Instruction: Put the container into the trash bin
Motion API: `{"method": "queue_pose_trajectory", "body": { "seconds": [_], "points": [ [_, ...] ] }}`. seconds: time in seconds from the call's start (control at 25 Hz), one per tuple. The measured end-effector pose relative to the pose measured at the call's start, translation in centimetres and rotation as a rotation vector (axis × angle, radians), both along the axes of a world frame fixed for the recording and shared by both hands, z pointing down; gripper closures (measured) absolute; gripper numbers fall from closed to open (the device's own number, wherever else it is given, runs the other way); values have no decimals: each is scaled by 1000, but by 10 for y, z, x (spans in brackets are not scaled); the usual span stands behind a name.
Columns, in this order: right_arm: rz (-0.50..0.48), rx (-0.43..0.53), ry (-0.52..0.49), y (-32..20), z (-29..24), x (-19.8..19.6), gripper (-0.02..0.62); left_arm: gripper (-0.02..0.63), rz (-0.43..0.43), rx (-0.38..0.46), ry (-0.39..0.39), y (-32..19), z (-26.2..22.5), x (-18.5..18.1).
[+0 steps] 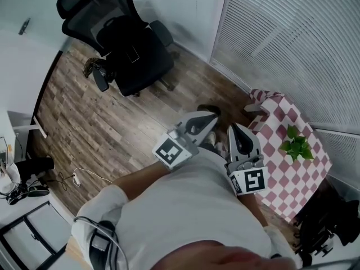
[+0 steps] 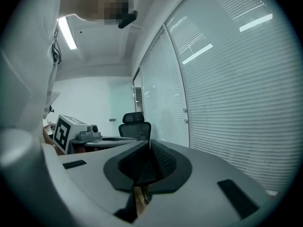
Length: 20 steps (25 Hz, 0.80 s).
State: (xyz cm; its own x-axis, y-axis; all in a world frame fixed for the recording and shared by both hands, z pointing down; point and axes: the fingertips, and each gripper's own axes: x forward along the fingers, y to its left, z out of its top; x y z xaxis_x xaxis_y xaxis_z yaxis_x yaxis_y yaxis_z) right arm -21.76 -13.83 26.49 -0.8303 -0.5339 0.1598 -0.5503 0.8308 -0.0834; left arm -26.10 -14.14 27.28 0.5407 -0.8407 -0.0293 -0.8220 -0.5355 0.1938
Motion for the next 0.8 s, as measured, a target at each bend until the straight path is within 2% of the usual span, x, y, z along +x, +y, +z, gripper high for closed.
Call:
{"method": "queue_pose_trajectory", "body": {
  "seconds": [0.2,0.8],
  "points": [
    [-6,14,3,-3,-8,-9,563,575,17,30,-4,-1,-16,3],
    [-1,20,12,-15,-11,-16,563,575,0,23,17,-10,-21,-5]
  ]
}}
